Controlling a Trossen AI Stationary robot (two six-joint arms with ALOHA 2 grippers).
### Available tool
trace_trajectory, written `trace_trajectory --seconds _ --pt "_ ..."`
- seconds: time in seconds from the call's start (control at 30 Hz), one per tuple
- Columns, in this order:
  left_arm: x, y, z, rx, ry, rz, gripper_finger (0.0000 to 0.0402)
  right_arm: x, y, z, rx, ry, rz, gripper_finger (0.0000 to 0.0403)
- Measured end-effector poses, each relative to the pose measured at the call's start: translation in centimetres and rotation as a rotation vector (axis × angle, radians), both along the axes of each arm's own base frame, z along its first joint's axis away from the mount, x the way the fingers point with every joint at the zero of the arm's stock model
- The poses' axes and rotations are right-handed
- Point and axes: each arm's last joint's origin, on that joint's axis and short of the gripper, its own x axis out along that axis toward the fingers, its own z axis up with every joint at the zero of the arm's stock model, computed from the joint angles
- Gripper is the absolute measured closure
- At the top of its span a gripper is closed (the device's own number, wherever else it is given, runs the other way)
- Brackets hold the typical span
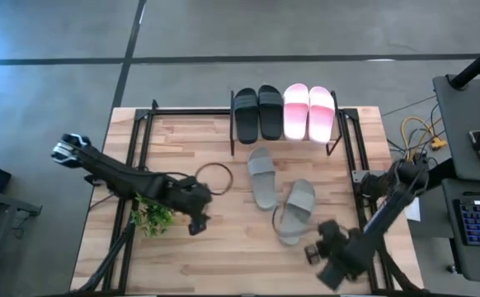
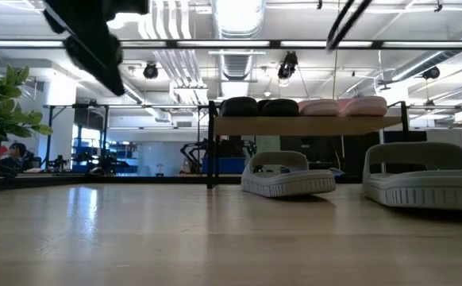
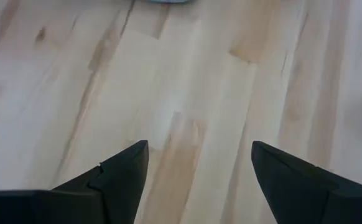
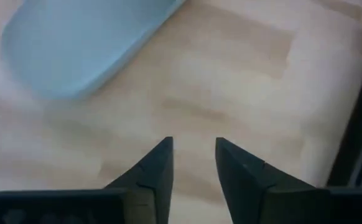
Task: Pick and place slides into the shelf
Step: Move the left gray slide to the top right of the table
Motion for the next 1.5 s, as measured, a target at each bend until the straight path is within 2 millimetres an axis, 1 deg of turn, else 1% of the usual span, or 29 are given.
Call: trace_trajectory --seconds 0.13,0.27,0.33,0.47,0.63,0.9,1.17,1.3,1.4,1.5 --pt "-2.2 0.6 -0.9 -0.092 -0.079 0.079 0.0132 -0.4 -3.7 -0.8 0.037 -0.014 -0.042 0.0319" --pt "-3.4 1.1 -1.4 -0.17 -0.146 0.136 0.0132 -0.9 -7.0 -1.7 0.057 -0.027 -0.08 0.0354" --pt "-3.8 1.2 -1.6 -0.191 -0.164 0.152 0.0132 -1.2 -8.1 -2.1 0.068 -0.038 -0.082 0.0368" --pt "-4.2 1.4 -1.6 -0.191 -0.171 0.165 0.0132 -1.3 -9.9 -3.1 0.096 -0.062 -0.079 0.0384" --pt "-4.0 1.4 -1.6 -0.181 -0.179 0.174 0.0132 -0.8 -11.7 -4.4 0.096 -0.061 -0.073 0.039" --pt "-3.9 1.4 -2.0 -0.174 -0.161 0.176 0.0132 0.6 -14.3 -4.8 0.035 -0.053 -0.046 0.039" --pt "-3.8 1.3 -1.9 -0.176 -0.167 0.176 0.0132 2.1 -16.1 -4.7 0.021 -0.124 -0.034 0.039" --pt "-3.8 1.3 -1.9 -0.176 -0.167 0.176 0.0132 1.7 -16.3 -4.3 -0.002 -0.069 -0.056 0.039" --pt "-3.8 1.3 -1.9 -0.176 -0.167 0.176 0.0132 0.8 -15.7 -3.6 -0.017 -0.001 -0.064 0.039" --pt "-3.8 1.3 -1.9 -0.176 -0.167 0.175 0.0132 0.4 -14.1 -2.7 0.043 0.019 -0.039 0.039"
